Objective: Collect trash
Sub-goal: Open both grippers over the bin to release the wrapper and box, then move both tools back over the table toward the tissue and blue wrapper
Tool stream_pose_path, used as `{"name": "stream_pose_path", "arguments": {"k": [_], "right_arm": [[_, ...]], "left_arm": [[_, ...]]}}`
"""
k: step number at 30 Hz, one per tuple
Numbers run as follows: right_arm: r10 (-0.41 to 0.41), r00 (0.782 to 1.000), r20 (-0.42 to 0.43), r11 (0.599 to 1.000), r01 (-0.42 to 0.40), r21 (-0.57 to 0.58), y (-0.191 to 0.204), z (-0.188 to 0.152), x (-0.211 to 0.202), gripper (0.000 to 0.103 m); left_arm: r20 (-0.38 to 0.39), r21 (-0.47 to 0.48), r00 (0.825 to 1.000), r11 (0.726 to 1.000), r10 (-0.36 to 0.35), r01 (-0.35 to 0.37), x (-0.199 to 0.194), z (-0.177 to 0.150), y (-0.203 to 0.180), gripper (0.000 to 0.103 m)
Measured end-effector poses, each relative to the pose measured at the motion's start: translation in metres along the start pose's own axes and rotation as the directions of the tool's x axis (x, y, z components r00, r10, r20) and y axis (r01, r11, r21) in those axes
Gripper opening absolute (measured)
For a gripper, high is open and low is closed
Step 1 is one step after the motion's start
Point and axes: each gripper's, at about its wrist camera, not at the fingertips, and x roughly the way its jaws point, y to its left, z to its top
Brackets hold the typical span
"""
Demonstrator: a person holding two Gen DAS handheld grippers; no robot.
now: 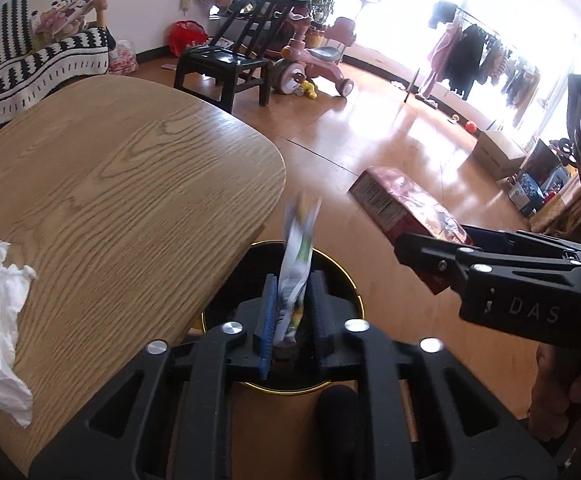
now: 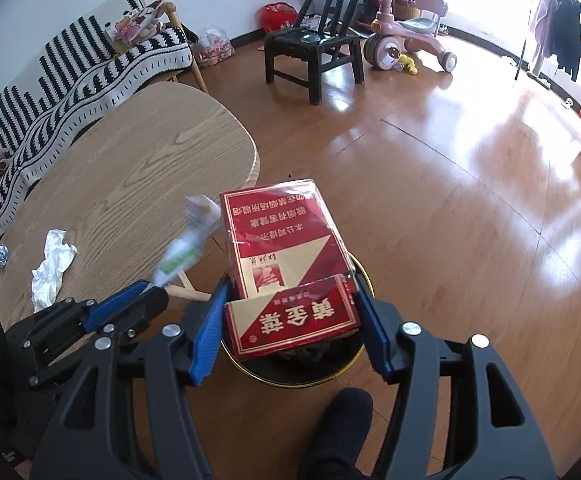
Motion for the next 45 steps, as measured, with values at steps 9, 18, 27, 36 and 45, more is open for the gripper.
{"name": "stream_pose_path", "arguments": {"k": [9,18,27,36,45], "right_arm": [[0.012,0.999,0.037,1.0,-0.013,0.027,0.003,0.005,-0.006,0.081],[0.061,0.995,0.083,0.998,-0.06,-0.011,0.04,0.011,-0.022,0.084],[0.158,0.981,0.109,0.982,-0.145,-0.122,0.129,0.01,-0.035,0.087],[0.23,0.972,0.051,0.937,-0.207,-0.282,0.246,-0.016,-0.021,0.088],[0.16,0.987,-0.02,0.918,-0.157,-0.364,0.325,-0.046,0.027,0.088]], "left_arm": [[0.039,-0.029,0.999,0.999,0.015,-0.014,-0.008,0.002,0.009,0.077],[0.083,-0.044,0.994,0.997,0.071,-0.068,-0.048,0.001,0.028,0.091],[0.138,-0.182,0.962,0.961,0.234,-0.208,-0.141,-0.023,0.109,0.095],[0.101,-0.308,0.872,0.848,0.479,-0.431,-0.23,-0.082,0.206,0.096],[0.045,-0.439,0.815,0.744,0.578,-0.503,-0.29,-0.13,0.274,0.096]]}}
